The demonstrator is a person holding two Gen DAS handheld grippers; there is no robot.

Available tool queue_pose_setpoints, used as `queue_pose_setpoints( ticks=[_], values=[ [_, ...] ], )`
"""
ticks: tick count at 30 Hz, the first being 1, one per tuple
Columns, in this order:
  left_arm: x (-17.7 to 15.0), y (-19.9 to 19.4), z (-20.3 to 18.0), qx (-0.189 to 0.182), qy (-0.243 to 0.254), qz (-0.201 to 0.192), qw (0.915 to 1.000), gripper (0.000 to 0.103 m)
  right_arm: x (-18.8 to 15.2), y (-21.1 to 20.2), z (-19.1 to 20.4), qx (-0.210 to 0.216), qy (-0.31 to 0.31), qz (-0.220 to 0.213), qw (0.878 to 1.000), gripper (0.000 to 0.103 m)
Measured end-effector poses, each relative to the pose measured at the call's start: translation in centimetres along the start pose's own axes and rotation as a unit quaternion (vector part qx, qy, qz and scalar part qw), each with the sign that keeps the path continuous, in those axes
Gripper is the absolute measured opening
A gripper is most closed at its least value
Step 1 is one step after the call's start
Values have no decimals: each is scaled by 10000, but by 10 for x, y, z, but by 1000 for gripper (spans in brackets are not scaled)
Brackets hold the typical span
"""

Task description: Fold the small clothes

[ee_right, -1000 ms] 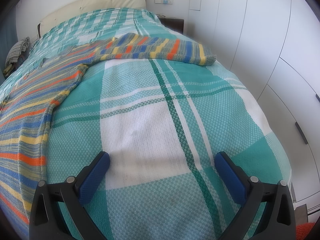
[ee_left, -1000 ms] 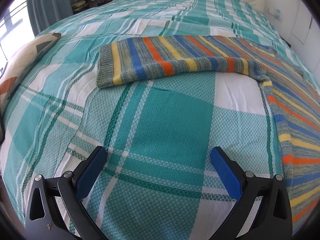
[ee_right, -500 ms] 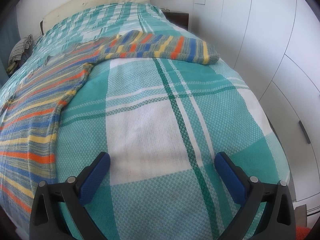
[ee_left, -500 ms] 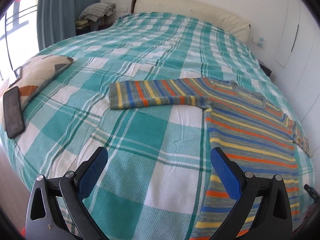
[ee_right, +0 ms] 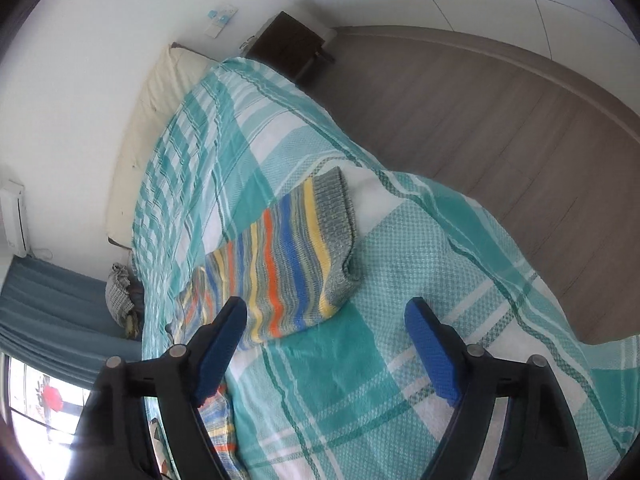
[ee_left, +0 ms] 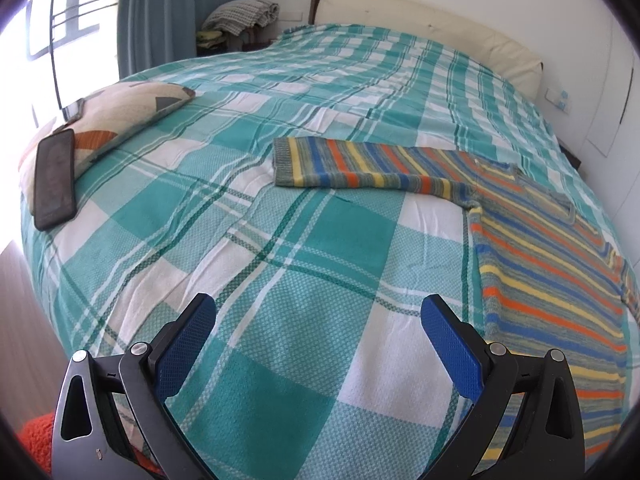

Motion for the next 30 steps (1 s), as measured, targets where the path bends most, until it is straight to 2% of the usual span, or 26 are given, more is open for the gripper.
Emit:
queue_pose_setpoints(
  ticks=[4, 6, 7, 8, 9, 10, 12, 14, 15, 16, 18, 19, 21, 22, 23, 24, 25, 26, 28, 30],
  values=[
    [-7, 12, -3, 71, 76, 178, 9998, 102, 19, 19, 2, -87, -168, -97, 9998, 66],
    [-11, 17, -9, 55, 170, 248, 9995, 102, 23, 33, 9, 4, -263, 12, 9997, 62],
    [-12, 18, -13, 55, 234, 266, 9994, 102, 25, 41, 12, -8, -287, 102, 9995, 56],
    [-13, 20, -16, 64, 308, 276, 9991, 102, 19, 49, 17, -77, -339, 195, 9992, 33],
    [-14, 20, -19, 80, 386, 276, 9988, 102, 20, 54, 20, -326, -469, 238, 9981, 12],
    [-15, 20, -22, 90, 456, 268, 9986, 102, 18, 57, 25, -624, -621, 257, 9958, 5],
    [-15, 18, -27, 82, 577, 227, 9980, 102, 9, 49, 42, -1220, -986, 18, 9876, 4],
    [-15, 17, -29, 53, 642, 195, 9977, 102, 5, 44, 78, -1890, -1693, -213, 9670, 5],
    [-15, 17, -30, 32, 646, 184, 9977, 102, -2, 41, 102, -2061, -2057, -323, 9561, 5],
    [-14, 16, -30, 8, 634, 178, 9978, 102, -8, 40, 129, -2035, -2395, -392, 9485, 5],
    [-12, 16, -30, -59, 586, 178, 9981, 102, -32, 39, 191, -1535, -3030, -395, 9397, 5],
    [-12, 16, -29, -77, 567, 171, 9982, 102, -45, 43, 222, -1099, -3283, -287, 9377, 5],
    [-9, 15, -27, -88, 551, 142, 9983, 102, -84, 52, 281, 142, -3627, 132, 9317, 5],
    [-9, 14, -26, -73, 550, 130, 9984, 102, -101, 62, 306, 780, -3687, 494, 9249, 5],
    [-8, 14, -25, -38, 549, 120, 9984, 102, -118, 75, 327, 1251, -3699, 921, 9160, 10],
    [-8, 14, -23, 2, 540, 119, 9985, 102, -135, 90, 342, 1448, -3712, 1237, 9088, 18],
    [-8, 14, -20, 16, 513, 125, 9986, 102, -148, 106, 352, 1450, -3744, 1405, 9050, 59],
    [-8, 14, -18, 8, 469, 138, 9988, 102, -156, 118, 358, 1407, -3752, 1496, 9039, 92],
    [-7, 14, -14, -38, 359, 169, 9992, 102, -161, 132, 360, 1443, -3697, 1476, 9059, 89],
    [-6, 14, -12, -109, 284, 182, 9994, 102, -158, 139, 350, 1222, -3551, 1414, 9159, 86]
  ],
)
Point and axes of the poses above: each gripper's, at about its wrist camera, not at the fingertips, and y roughly the way its jaws point, z to its left, x to its top, the point moved 3 cm from there along y, roughly the way its jaws point, and after that the axes turned 1 degree about -z, right-handed, at the moved point
